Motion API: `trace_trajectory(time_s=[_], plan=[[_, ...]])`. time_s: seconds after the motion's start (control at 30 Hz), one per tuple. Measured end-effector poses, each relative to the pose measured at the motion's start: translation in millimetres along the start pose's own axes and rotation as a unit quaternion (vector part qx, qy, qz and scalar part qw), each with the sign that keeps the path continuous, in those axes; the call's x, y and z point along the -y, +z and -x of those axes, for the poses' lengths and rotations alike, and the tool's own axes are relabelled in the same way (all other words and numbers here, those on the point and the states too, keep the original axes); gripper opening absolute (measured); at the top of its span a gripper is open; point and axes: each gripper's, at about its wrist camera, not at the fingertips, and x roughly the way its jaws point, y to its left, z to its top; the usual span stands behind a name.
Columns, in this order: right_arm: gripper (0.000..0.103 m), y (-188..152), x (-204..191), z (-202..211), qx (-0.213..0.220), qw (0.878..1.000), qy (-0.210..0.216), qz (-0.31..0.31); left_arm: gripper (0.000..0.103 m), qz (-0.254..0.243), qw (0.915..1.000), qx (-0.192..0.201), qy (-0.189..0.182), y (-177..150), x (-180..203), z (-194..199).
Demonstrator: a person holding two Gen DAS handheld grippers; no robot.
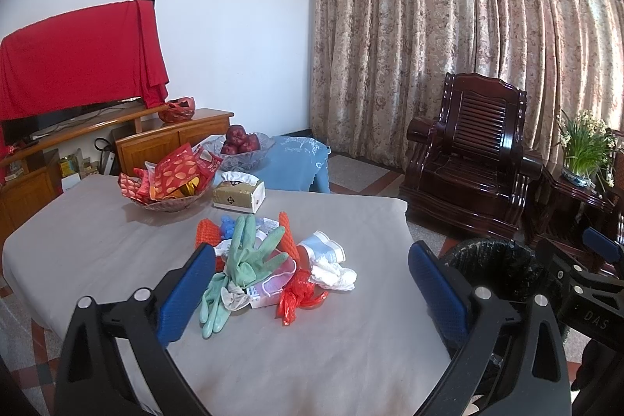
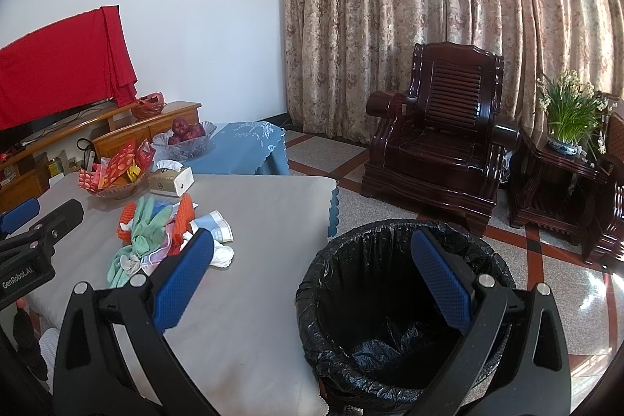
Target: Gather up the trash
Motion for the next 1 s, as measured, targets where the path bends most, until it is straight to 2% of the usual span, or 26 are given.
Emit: trace_trajectory(time_s=[0.37, 0.4, 0.6, 0.73, 0.93, 1.0], plan=[[0.098, -12.5, -3.7, -6.5, -0.005, 1.000, 0.004, 0.002, 0.097, 0.004, 1.0000, -0.003, 0.001, -4.2, -3.6, 4.0], [0.098, -12.5, -4.4, -7.9, -0.007, 1.000, 0.005, 0.002, 0.097, 0.006, 1.0000, -0.003, 0.003, -13.4, 3.2, -6.3], [0.098, -9.5, -16.0, -21.0, -0.015, 1.000, 0.015, 0.013, 0.097, 0.011, 0.9998, -0.010, 0.009, -20.0, 1.8, -15.0], [0.098, -9.5, -28.8, -38.8, -0.024, 0.999, 0.028, 0.021, 0.097, 0.008, 0.9994, -0.016, 0.030, -24.9, -14.0, -28.2], [0.098, -13.8, -59.4, -88.0, -0.050, 0.996, 0.060, 0.031, 0.097, 0.013, 0.9948, -0.042, 0.092, -44.1, -65.3, -66.6], [0.098, -18.6, -73.2, -109.0, -0.067, 0.995, 0.071, 0.037, 0.097, 0.014, 0.9922, -0.062, 0.107, -53.0, -85.0, -83.8]])
